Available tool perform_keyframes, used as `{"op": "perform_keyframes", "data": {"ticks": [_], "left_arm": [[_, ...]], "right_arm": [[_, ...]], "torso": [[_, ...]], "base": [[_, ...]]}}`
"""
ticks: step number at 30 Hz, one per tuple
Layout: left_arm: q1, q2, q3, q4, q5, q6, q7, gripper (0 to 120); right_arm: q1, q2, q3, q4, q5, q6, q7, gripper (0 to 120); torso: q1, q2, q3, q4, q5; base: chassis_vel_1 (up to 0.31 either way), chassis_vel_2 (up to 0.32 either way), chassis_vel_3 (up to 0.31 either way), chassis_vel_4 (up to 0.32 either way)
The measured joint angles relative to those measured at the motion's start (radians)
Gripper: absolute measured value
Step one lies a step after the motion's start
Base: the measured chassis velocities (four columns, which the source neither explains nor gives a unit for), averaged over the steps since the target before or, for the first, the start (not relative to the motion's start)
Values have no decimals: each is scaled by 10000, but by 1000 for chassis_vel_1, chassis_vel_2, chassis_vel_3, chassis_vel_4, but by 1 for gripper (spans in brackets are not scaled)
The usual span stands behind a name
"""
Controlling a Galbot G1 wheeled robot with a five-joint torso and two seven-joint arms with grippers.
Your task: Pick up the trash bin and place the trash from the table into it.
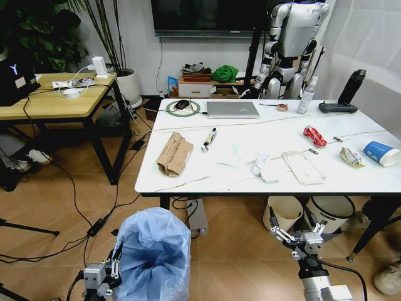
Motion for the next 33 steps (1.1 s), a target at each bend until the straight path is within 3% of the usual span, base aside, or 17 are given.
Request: {"op": "perform_keyframes", "data": {"ticks": [14, 16, 18, 20, 21, 25, 29, 33], "left_arm": [[186, -131, -168, -34, 9, 465, -352, 0], [309, -130, -191, -69, -98, 414, 272, 0], [525, -98, -201, -247, -597, 729, 101, 0], [634, -52, -255, -271, -737, 881, -33, 0], [634, -52, -255, -271, -737, 881, -33, 0], [855, 126, -313, -329, -349, 1022, -174, 0], [1051, -71, -306, -595, -110, 1163, -340, 0], [1130, -197, -276, -740, 112, 1240, -660, 0]], "right_arm": [[97, -28, 47, -62, 386, -103, 34, 100], [173, -416, 106, 47, 781, -279, 44, 100], [364, -1626, 130, 794, 2545, -1104, 235, 100], [493, -2285, 56, 1097, 3549, -1470, 468, 100], [493, -2285, 56, 1097, 3549, -1470, 468, 100], [928, -3860, -4, 1398, 5068, -2026, 940, 100], [1538, -4457, -192, 1205, 5232, -2171, 1079, 100], [1816, -4559, -461, 1133, 5391, -2284, 1224, 100]], "torso": [[-4, -7, -4, -1, 1], [-4, -8, -4, -2, 1], [-5, -9, -5, -2, 2], [-5, -9, -5, 1, 1], [-5, -9, -5, 1, 1], [-5, -9, -5, -5, -1], [-4, -10, -5, 4, 5], [-4, -11, -5, -1, 3]], "base": [[0, 0, 0, 0], [0, 0, 0, 0], [0, 0, 0, 0], [0, 0, 0, 0], [0, 0, 0, 0], [0, 0, 0, 0], [0, 0, 0, 0], [0, 0, 0, 0]]}}
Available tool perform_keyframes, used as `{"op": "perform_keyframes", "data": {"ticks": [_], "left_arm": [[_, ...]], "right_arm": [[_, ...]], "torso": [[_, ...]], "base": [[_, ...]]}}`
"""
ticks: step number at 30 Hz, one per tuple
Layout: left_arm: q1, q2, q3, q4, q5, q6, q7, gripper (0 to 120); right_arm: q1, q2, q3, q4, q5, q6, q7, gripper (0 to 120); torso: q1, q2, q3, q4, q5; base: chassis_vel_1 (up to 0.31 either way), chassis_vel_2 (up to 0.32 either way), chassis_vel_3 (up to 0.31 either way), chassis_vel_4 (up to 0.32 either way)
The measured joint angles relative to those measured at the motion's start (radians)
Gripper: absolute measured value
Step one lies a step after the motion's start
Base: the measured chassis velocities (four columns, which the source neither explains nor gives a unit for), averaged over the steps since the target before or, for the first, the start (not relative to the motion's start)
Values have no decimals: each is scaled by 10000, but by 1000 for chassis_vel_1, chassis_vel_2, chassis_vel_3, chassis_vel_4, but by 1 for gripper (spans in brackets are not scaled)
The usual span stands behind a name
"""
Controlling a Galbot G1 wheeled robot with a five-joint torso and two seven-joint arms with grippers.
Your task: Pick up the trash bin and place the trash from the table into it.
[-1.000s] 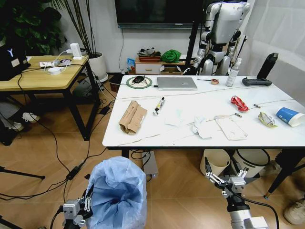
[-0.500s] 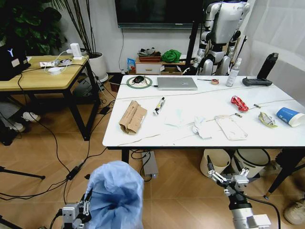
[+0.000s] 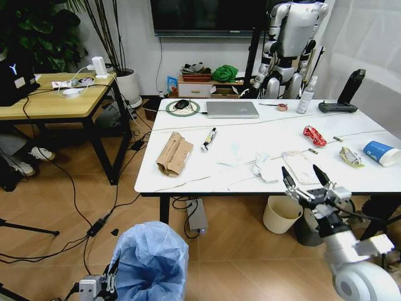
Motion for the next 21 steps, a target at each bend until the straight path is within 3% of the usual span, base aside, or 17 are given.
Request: {"op": "perform_keyframes", "data": {"ticks": [5, 11, 14, 15, 17, 18, 21], "left_arm": [[74, 85, 36, -76, 38, -184, -439, 0], [373, -74, -126, -360, -366, -215, 418, 0], [552, -315, -201, -570, -428, -229, 658, 0], [552, -315, -201, -570, -428, -229, 658, 0], [633, -454, -240, -703, -443, -231, 707, 0], [719, -573, -256, -803, -449, -208, 765, 0], [846, -825, -288, -920, -445, -172, 832, 0]], "right_arm": [[555, -543, -466, 212, 716, -552, 613, 100], [2019, -1957, -1498, 417, 1952, -2248, 2633, 100], [3421, -2510, -2915, 19, 2318, -2636, 3389, 100], [3421, -2510, -2915, 19, 2318, -2636, 3389, 100], [4470, -2595, -3895, -413, 2363, -2609, 3656, 100], [5354, -2476, -4814, -871, 2438, -2819, 3879, 100], [6848, -1830, -5846, -1677, 2551, -3941, 4318, 100]], "torso": [[-1, 0, -1, -3, 0], [-1, 0, -1, 1, -2], [-1, -1, 0, -4, -1], [-1, -1, 0, -4, -1], [-1, -1, 0, 1, -6], [-1, -1, 0, 2, -3], [-1, -2, 0, -1, -4]], "base": [[0, 0, 0, 0], [0, 0, 0, 0], [0, 0, 0, 0], [0, 0, 0, 0], [0, 0, 0, 0], [0, 0, 0, 0], [0, 0, 0, 0]]}}
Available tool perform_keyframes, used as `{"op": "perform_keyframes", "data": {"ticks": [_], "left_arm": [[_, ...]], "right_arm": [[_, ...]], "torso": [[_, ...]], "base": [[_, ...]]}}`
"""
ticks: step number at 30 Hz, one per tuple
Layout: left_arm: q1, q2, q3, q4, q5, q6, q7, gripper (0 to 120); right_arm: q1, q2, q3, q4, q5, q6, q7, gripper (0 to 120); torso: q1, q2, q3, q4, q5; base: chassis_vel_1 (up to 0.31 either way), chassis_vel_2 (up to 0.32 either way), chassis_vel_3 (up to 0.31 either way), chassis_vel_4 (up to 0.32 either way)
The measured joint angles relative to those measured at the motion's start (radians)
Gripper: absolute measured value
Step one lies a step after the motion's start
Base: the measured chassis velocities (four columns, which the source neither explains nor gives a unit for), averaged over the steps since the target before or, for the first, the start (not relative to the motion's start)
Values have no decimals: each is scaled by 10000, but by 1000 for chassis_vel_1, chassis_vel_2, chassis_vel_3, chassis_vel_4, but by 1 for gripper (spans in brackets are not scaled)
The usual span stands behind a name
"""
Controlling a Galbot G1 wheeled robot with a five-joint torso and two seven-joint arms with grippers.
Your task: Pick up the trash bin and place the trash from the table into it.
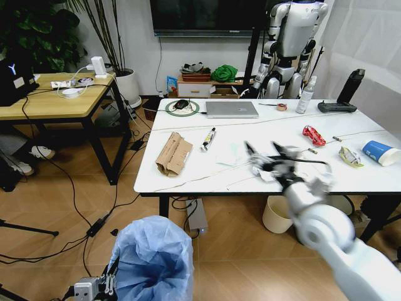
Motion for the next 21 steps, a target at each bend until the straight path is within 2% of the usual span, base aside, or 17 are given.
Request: {"op": "perform_keyframes", "data": {"ticks": [1, 3, 5, 6, 7, 9, 12, 17, 21], "left_arm": [[0, 0, 0, 0, 0, 0, 0, 0], [80, -295, -27, -84, 20, 14, 29, 0], [135, -480, -10, -141, 17, 41, 29, 0], [135, -480, -10, -141, 17, 41, 29, 0], [177, -608, 35, -157, 13, 57, 15, 0], [216, -732, 92, -166, 9, 60, -2, 0], [223, -774, 113, -169, 2, 62, -14, 0], [145, -1008, 193, -285, -100, 157, -142, 0], [139, -1019, 217, -323, -90, 163, -143, 0]], "right_arm": [[0, 0, 0, 0, 0, 0, 0, 100], [1364, 1163, -600, -1014, 5, -835, 232, 100], [2104, 2103, -807, -1736, -299, -1340, 274, 100], [2104, 2103, -807, -1736, -299, -1340, 274, 100], [2502, 2666, -866, -2348, -631, -1530, 195, 100], [2903, 3195, -873, -3129, -1006, -1770, 115, 100], [3000, 3324, -866, -3346, -1104, -1851, 109, 100], [3724, 4313, -796, -5778, -2415, -2630, 263, 100], [3766, 4403, -771, -6212, -2697, -2791, 307, 100]], "torso": [[0, 0, 0, 0, 0], [1, -1, 1, 0, 3], [1, 0, 0, 8, 0], [1, 0, 0, 8, 0], [1, 0, 0, 8, -6], [1, 0, 0, 8, -2], [1, -1, 0, 8, -2], [0, -1, 0, 0, -2], [1, -1, 0, 0, -2]], "base": [[0, 0, 0, 0], [0, 0, 0, 0], [0, 0, 0, 0], [0, 0, 0, 0], [0, 0, 0, 0], [0, 0, 0, 0], [0, 0, 0, 0], [0, 0, 0, 0], [0, 0, 0, 0]]}}
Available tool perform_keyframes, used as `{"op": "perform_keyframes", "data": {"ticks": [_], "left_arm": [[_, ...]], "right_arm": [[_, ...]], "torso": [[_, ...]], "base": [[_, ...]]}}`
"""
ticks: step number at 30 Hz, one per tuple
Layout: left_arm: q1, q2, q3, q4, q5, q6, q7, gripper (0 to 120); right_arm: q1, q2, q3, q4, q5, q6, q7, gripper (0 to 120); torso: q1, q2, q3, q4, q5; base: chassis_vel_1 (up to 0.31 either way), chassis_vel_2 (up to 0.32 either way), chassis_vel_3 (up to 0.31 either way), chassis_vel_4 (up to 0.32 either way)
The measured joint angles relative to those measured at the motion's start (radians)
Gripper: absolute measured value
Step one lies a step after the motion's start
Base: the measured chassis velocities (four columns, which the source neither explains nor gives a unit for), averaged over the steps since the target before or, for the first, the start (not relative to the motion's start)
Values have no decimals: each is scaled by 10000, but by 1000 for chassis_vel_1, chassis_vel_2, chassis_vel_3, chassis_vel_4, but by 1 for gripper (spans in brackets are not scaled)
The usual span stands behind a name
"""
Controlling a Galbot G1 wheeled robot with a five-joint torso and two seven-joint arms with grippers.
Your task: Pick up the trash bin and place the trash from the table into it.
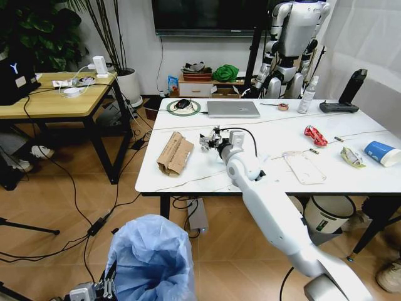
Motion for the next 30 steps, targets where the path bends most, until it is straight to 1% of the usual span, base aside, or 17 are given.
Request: {"op": "perform_keyframes", "data": {"ticks": [9, 15, 16, 19, 20, 21, 22, 23, 24, 25, 26, 27, 30], "left_arm": [[-37, 24, -20, 0, 37, -39, 1, 0], [-27, 57, -47, 0, 76, -118, 3, 0], [-20, 69, -53, 0, 78, -139, 4, 0], [-3, 120, -64, -17, 74, -172, 9, 0], [-3, 120, -64, -17, 74, -172, 9, 0], [-3, 139, -70, -20, 71, -181, 9, 0], [-6, 155, -73, -20, 68, -191, 11, 0], [-10, 166, -74, -20, 67, -195, 11, 0], [-20, 181, -76, -20, 65, -198, 11, 0], [-25, 193, -77, -19, 63, -200, 12, 0], [-33, 216, -81, -10, 59, -202, 12, 0], [-33, 216, -81, -10, 59, -202, 12, 0], [-42, 263, -85, -5, 51, -203, 12, 0]], "right_arm": [[109, 283, -175, -280, 160, 18, 10, 100], [291, 544, -524, -705, -44, 134, 10, 100], [327, 591, -562, -812, -122, 151, 25, 98], [368, 633, -627, -1010, -281, 225, 101, 88], [368, 633, -627, -1010, -281, 225, 101, 88], [368, 613, -639, -1013, -293, 231, 114, 84], [365, 583, -639, -1014, -295, 232, 122, 82], [355, 560, -640, -1012, -296, 231, 124, 79], [339, 534, -639, -1009, -296, 229, 126, 71], [322, 512, -639, -1002, -296, 225, 126, 70], [289, 479, -639, -974, -295, 217, 127, 63], [289, 479, -639, -974, -295, 217, 127, 63], [221, 418, -662, -920, -289, 182, 148, 50]], "torso": [[-2, 0, -1, 0, 0], [-1, 1, -1, 2, 3], [-2, 1, -2, 2, 2], [-1, 1, -1, 2, 2], [-1, 1, -1, 2, 2], [-1, 1, -1, 2, 3], [-2, 1, -2, 2, 2], [-2, 2, -2, 2, 2], [-2, 1, -1, 1, 3], [-1, 1, -1, 1, 3], [-1, 1, -1, 1, 3], [-1, 1, -1, 1, 3], [-1, 2, -1, 1, 3]], "base": [[0, 0, 0, 0], [0, 0, 0, 0], [0, 0, 0, 0], [0, 0, 0, 0], [0, 0, 0, 0], [0, 0, 0, 0], [0, 0, 0, 0], [0, 0, 0, 0], [0, 0, 0, 0], [0, 0, 0, 0], [0, 0, 0, 0], [0, 0, 0, 0], [0, 0, 0, 0]]}}
